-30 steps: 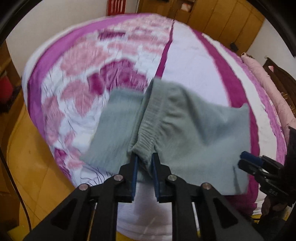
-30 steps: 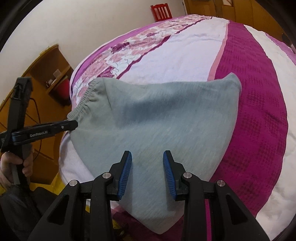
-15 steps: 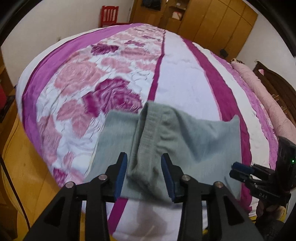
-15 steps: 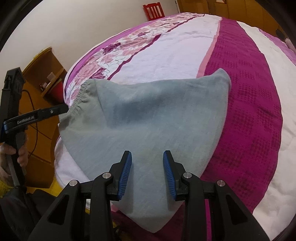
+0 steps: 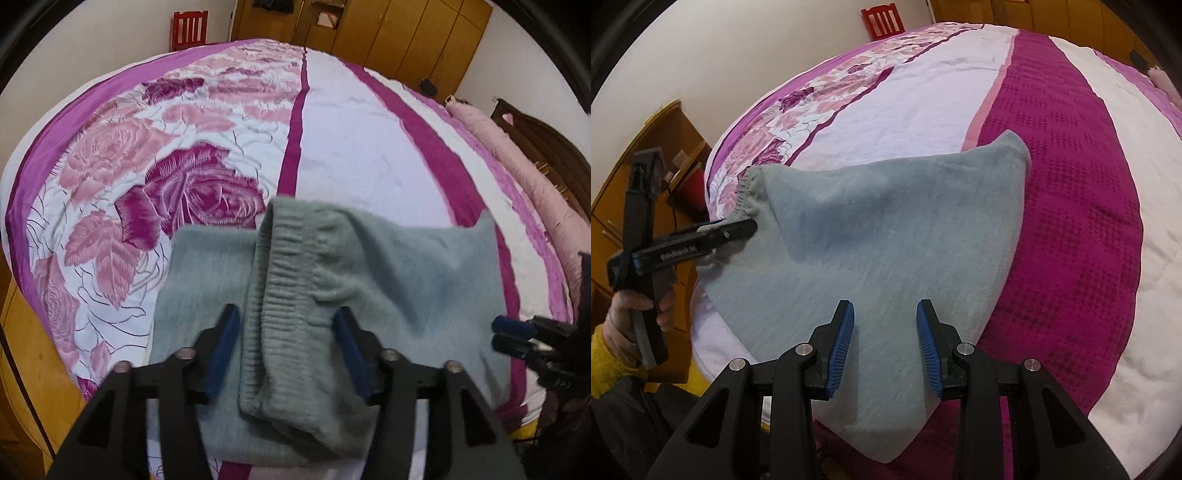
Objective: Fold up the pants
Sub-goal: 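Lift the waistband up with the left gripper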
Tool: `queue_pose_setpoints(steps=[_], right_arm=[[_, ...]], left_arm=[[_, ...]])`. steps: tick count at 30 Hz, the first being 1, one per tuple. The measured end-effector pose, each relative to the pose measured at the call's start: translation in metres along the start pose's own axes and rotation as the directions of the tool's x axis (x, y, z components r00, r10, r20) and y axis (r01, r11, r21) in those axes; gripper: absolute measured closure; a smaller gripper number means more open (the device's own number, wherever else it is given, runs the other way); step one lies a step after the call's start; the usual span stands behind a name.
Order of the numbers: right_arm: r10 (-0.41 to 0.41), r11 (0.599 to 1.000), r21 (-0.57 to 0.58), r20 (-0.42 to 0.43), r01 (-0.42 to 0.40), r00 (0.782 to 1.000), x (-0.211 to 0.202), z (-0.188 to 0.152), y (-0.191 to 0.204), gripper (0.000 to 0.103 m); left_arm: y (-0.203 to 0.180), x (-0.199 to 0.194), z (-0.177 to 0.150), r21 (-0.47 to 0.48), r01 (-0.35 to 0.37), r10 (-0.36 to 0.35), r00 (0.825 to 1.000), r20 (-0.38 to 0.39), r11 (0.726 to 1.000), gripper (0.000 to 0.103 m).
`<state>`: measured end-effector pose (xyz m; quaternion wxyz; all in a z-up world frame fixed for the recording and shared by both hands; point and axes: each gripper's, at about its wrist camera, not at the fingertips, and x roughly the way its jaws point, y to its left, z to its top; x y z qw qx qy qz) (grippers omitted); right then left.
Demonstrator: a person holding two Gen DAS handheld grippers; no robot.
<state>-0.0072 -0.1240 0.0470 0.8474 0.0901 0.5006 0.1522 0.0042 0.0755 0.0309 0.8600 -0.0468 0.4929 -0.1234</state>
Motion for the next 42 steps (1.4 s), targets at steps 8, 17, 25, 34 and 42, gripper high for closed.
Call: queue_pose_setpoints(steps=[8,17,25,34,42], right_arm=[[-0.003,1.000,0.010,-0.001,0.003,1.000,0.000,-0.001,-0.001,0.067],[-0.009,1.000,0.015,0.008,0.009,1.000,-0.001,0.000,-0.002,0.067],[-0.030,0.999,0.027,0.037,0.029,0.999,-0.011,-0.001,-0.006,0.067],[-0.025,1.000,0.011,0.045,0.024,0.999,-0.012,0.000,-0.003,0.067],[-0.040,0.999,0.004,0.023,0.040,0.999,-0.007,0.001,-0.002,0.067]], left_arm=[[-0.018,0.001,-0.004,0.083,-0.063,0.058,0.997,0.056,0.995,0.050],[-0.009,-0.009,-0.001,0.009,0.001,-0.002,0.995,0.096,1.000,0.080],[-0.028,-0.053,0.004,0.044,0.013,-0.022,0.980,0.196,0.999,0.081],[-0.014,-0.095,0.021,0.039,0.012,-0.022,0.960,0.278,0.999,0.082],[0.006,-0.034,-0.002,-0.051,0.074,-0.073,0.997,0.035,0.996,0.078]])
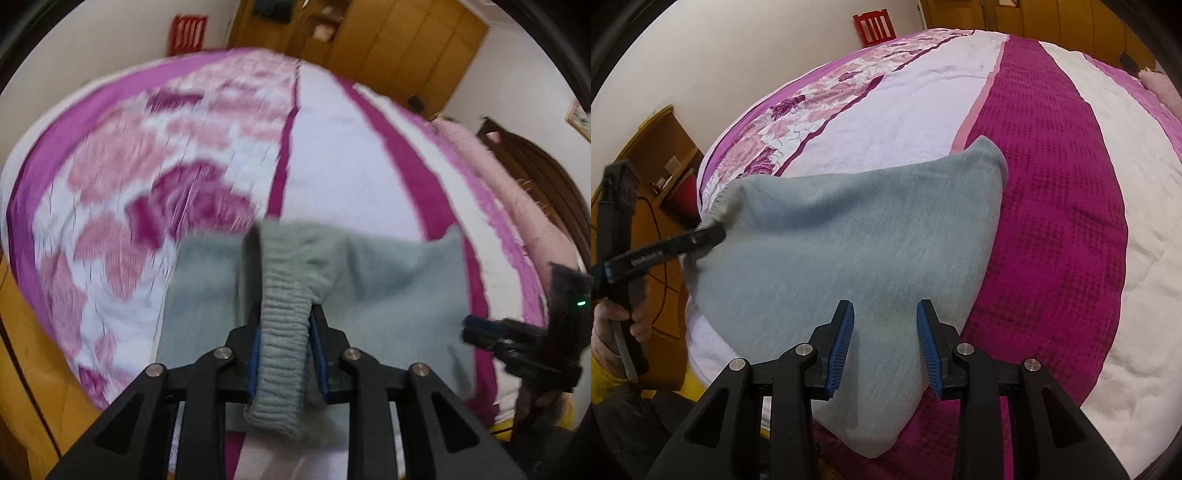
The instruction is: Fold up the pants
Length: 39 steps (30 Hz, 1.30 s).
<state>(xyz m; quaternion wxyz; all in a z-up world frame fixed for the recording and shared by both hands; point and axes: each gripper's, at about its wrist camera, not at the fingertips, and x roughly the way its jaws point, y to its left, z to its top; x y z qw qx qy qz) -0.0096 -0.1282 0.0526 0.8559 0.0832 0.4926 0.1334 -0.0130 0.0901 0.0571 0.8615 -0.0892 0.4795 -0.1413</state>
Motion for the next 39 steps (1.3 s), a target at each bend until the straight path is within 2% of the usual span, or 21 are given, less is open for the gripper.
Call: queue_pose_setpoints(steps=[4,5,6,14,16,20,25,26,28,29,32,37,39], right_arm=[[-0.002,1.000,-0.029,-0.012,0.002,1.000,0.002,0.004,0.006,0.067],[0.002,0.999,-0.048,-0.015,-0.003,1.000,0.003,0.010,0.010,0.067],[0.008,0.998,-0.066,-0.016,-0.009,1.000,0.003,0.014,0.014,0.067],[0.127,0.951,-0.278,-0.048,-0.135,0.991,0.023,0.077,0.076,0.065],[0.154,0.931,-0.325,-0.062,-0.166,0.986,0.033,0.092,0.095,0.050],[0.163,0.891,-0.410,-0.105,-0.192,0.981,0.064,0.115,0.129,0.048],[0.141,0.849,-0.475,-0.219,-0.231,0.966,0.112,0.125,0.150,0.048],[0.129,0.842,-0.488,-0.232,-0.230,0.964,0.117,0.123,0.151,0.050],[0.096,0.809,-0.549,-0.226,-0.208,0.969,0.123,0.115,0.151,0.079],[0.069,0.798,-0.576,-0.209,-0.180,0.976,0.123,0.111,0.148,0.084],[0.085,0.804,-0.562,-0.210,-0.192,0.974,0.118,0.106,0.133,0.089],[0.123,0.828,-0.512,-0.236,-0.230,0.964,0.119,0.105,0.116,0.090],[0.139,0.837,-0.488,-0.244,-0.245,0.960,0.120,0.107,0.113,0.089]], left_arm=[[0.011,-0.003,-0.012,-0.045,0.021,-0.021,1.000,-0.001,0.999,0.067],[0.013,-0.005,-0.014,-0.049,0.018,-0.018,1.000,0.003,0.999,0.057],[0.015,-0.009,-0.016,-0.053,0.018,-0.018,1.000,0.012,0.998,0.052],[0.034,-0.019,-0.029,-0.121,0.068,-0.066,0.998,0.019,0.990,0.050],[0.038,-0.021,-0.031,-0.139,0.088,-0.085,0.996,0.027,0.986,0.050],[0.038,-0.025,-0.031,-0.144,0.099,-0.094,0.995,0.039,0.985,0.050],[0.034,-0.030,-0.030,-0.129,0.109,-0.103,0.993,0.055,0.986,0.050],[0.034,-0.031,-0.030,-0.133,0.121,-0.114,0.991,0.063,0.984,0.050],[0.035,-0.033,-0.030,-0.140,0.134,-0.124,0.989,0.077,0.981,0.050],[0.036,-0.034,-0.030,-0.146,0.141,-0.130,0.988,0.085,0.979,0.050],[0.037,-0.031,-0.029,-0.160,0.157,-0.145,0.986,0.085,0.975,0.050],[0.035,-0.009,-0.029,-0.187,0.140,-0.135,0.990,0.035,0.972,0.050],[0.034,-0.007,-0.029,-0.198,0.138,-0.133,0.990,0.039,0.970,0.049]])
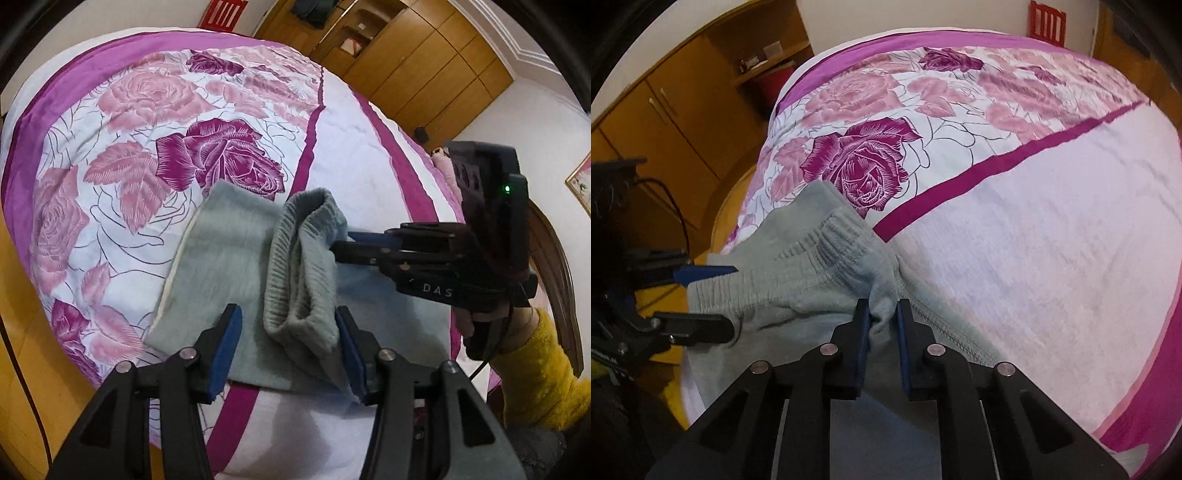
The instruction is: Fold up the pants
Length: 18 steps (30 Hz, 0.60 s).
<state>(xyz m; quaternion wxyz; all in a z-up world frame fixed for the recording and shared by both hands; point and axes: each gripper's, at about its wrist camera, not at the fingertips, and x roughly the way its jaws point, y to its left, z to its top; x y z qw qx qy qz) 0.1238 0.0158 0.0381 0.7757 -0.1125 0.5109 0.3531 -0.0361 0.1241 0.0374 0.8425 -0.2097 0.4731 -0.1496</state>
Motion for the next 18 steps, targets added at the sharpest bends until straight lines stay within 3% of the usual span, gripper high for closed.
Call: queue_pose_setpoints(steps=[3,4,7,9,15,18], right_arm=[[0.022,1.000,0.015,0.020,-0.022,1.000,-0.004,0.006,0.001,0.082],[0.028,1.000,0.012,0.030,-0.028,0.999,-0.005,0.008,0.002,0.076],[0.031,0.999,-0.023,0.051,-0.030,0.998,-0.008,0.017,0.007,0.059],[0.016,0.998,-0.056,0.039,-0.014,0.999,-0.004,0.022,0.009,0.059],[0.045,0.993,-0.113,-0.004,-0.045,0.999,0.010,0.032,0.014,0.061],[0.037,0.990,-0.136,0.018,-0.034,0.999,0.006,0.029,0.018,0.076]], left_arm=[[-0.001,0.000,-0.001,-0.009,-0.008,0.008,1.000,-0.001,1.000,0.049],[-0.002,0.000,-0.001,-0.011,-0.003,0.003,1.000,-0.003,1.000,0.050],[-0.004,0.001,-0.001,-0.015,0.017,-0.018,1.000,-0.003,1.000,0.066],[-0.003,0.002,0.000,-0.021,0.011,-0.010,1.000,0.003,1.000,0.077],[-0.008,0.000,-0.002,0.004,-0.004,0.004,1.000,0.018,1.000,0.082],[-0.013,-0.003,-0.003,0.036,-0.020,0.019,0.999,0.029,0.999,0.083]])
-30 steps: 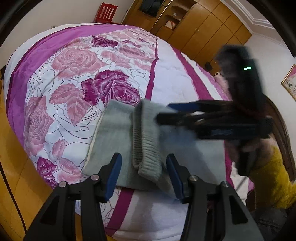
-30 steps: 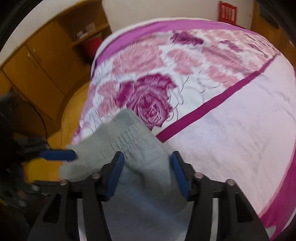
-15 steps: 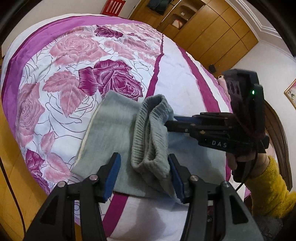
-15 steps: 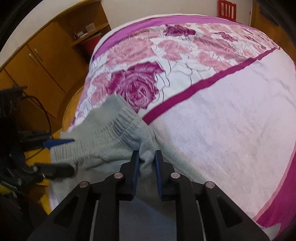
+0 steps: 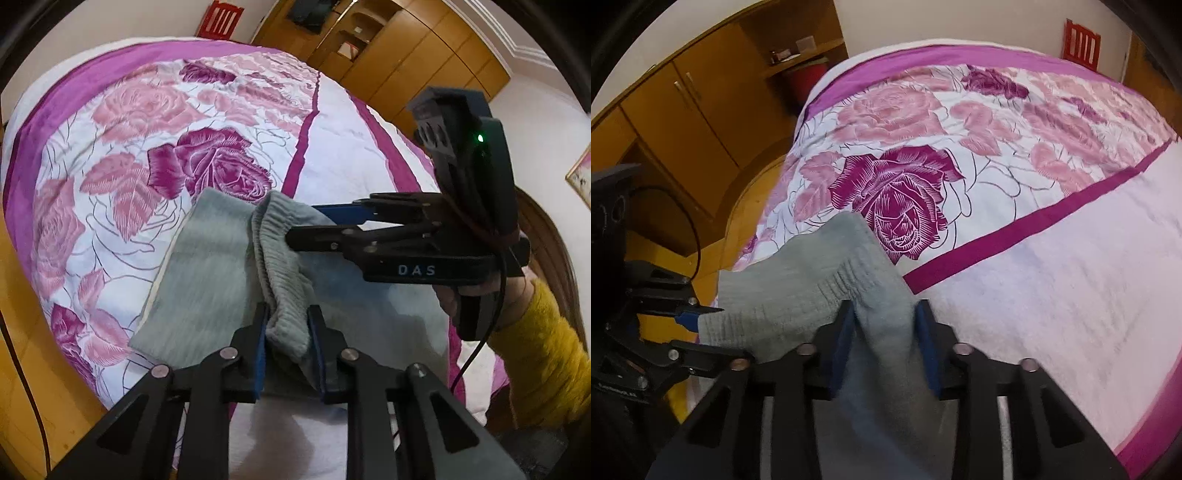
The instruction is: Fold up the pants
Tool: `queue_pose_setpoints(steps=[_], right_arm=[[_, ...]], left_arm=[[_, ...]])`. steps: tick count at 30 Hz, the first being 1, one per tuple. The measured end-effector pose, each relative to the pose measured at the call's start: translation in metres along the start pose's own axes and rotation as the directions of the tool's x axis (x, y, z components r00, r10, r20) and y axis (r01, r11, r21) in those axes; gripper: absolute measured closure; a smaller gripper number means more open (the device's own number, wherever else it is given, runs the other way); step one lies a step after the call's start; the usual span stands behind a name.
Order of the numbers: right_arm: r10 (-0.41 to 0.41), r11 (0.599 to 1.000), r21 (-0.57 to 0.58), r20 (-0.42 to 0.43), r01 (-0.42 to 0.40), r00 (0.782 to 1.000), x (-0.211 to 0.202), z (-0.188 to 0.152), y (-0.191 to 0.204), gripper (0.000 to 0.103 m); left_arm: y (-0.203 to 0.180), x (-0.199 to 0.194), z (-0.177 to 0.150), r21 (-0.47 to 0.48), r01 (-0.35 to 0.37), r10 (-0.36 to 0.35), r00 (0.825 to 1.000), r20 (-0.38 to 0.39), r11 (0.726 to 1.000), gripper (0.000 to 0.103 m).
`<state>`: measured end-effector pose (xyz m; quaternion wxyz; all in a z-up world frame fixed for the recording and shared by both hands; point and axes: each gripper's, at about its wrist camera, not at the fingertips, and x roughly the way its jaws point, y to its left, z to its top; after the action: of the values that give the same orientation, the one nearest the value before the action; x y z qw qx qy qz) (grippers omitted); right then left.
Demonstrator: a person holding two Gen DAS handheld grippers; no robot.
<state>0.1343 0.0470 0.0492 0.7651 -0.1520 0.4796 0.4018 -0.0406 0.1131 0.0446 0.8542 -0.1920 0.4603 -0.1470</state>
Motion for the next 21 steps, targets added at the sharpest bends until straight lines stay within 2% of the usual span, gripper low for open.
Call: queue_pose_setpoints(steps=[3,9,13,16,21], right_arm=[[-0.005,1.000,-0.005,0.037,0.005,0.999,-0.011,-0.006,0.005,0.086],[-0.090,0.995,-0.026,0.164,0.096,0.982,-0.053,-0.004,0.026,0.088],[-0.079,0.996,-0.032,0.199,0.087,0.977,-0.059,0.014,0.033,0.088],[-0.065,0.996,-0.040,0.187,0.074,0.980,-0.045,0.027,0.037,0.087],[-0.064,0.998,-0.007,0.093,0.065,0.994,0.004,0.036,0.037,0.085]], left_arm=[[-0.004,-0.004,0.000,0.015,0.002,-0.002,1.000,0.011,1.000,0.084],[-0.015,-0.025,0.003,0.046,0.030,-0.033,0.997,0.065,0.998,0.085],[-0.022,-0.047,0.009,0.087,0.007,-0.018,0.992,0.126,0.996,0.085],[-0.013,-0.057,0.014,0.070,-0.026,0.016,0.990,0.141,0.997,0.085],[0.026,-0.038,0.014,-0.026,-0.060,0.062,0.995,0.078,0.998,0.084]])
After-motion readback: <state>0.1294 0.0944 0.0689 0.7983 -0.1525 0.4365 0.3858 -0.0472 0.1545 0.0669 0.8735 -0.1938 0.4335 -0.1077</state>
